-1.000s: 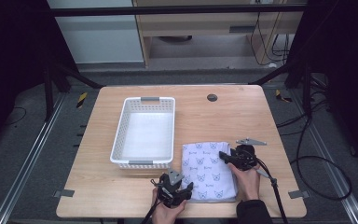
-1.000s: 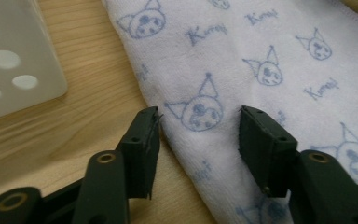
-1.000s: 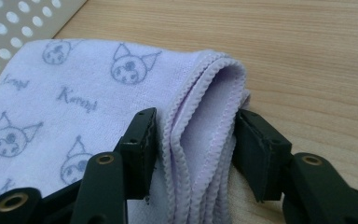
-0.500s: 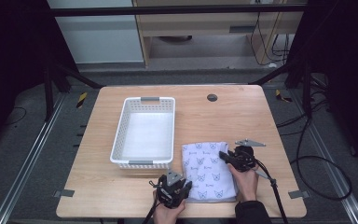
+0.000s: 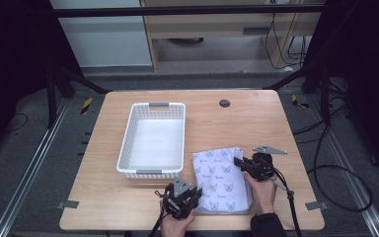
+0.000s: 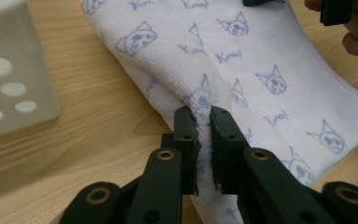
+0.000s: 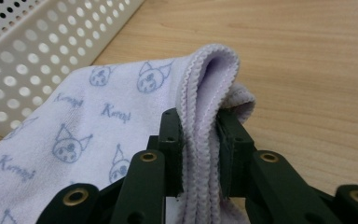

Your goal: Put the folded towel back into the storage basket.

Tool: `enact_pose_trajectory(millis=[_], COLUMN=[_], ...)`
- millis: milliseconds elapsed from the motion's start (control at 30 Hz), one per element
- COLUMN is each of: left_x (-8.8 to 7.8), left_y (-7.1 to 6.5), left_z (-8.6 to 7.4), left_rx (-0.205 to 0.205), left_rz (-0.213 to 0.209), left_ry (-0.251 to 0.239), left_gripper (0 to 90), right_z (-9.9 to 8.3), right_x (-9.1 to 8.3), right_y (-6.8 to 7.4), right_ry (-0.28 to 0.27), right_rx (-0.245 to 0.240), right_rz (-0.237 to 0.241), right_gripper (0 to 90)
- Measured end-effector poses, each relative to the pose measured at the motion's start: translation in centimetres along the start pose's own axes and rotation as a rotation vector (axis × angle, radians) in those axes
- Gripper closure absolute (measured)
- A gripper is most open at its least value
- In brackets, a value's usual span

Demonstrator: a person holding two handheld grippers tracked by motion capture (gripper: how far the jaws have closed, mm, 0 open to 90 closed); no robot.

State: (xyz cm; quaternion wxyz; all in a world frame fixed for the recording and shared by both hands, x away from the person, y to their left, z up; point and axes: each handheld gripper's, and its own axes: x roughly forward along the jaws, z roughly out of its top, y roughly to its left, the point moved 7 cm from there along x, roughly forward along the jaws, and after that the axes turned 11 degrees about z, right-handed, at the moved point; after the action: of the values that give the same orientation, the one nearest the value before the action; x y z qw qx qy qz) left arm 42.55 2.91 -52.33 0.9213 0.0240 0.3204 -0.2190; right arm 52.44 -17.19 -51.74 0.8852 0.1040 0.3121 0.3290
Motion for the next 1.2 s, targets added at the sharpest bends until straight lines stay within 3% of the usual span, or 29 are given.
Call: enact_pose_trajectory(millis=[533, 1067, 1200], left_x=[-3.0, -4.8, -4.9], left_y=[-0.2, 0.4, 0.6], left_z=[4.5, 7.9, 8.0], left_rx=[0.075, 0.117, 0.124], left_rz=[0.011, 0.038, 0.042], left_ry=[-0.102, -0.159, -0.157], left_gripper=[81.9, 83.5, 83.8], right_z=[3.6, 6.1, 6.7], right_x=[-2.8, -3.7, -3.5], right_y=[2.0, 3.4, 4.0], right_ry=[-0.105, -0.169, -0.172], right_rx=[-0.034, -0.063, -0.070], right_rz=[0.005, -0.010, -0.011], right_gripper=[74.2, 74.3, 74.8])
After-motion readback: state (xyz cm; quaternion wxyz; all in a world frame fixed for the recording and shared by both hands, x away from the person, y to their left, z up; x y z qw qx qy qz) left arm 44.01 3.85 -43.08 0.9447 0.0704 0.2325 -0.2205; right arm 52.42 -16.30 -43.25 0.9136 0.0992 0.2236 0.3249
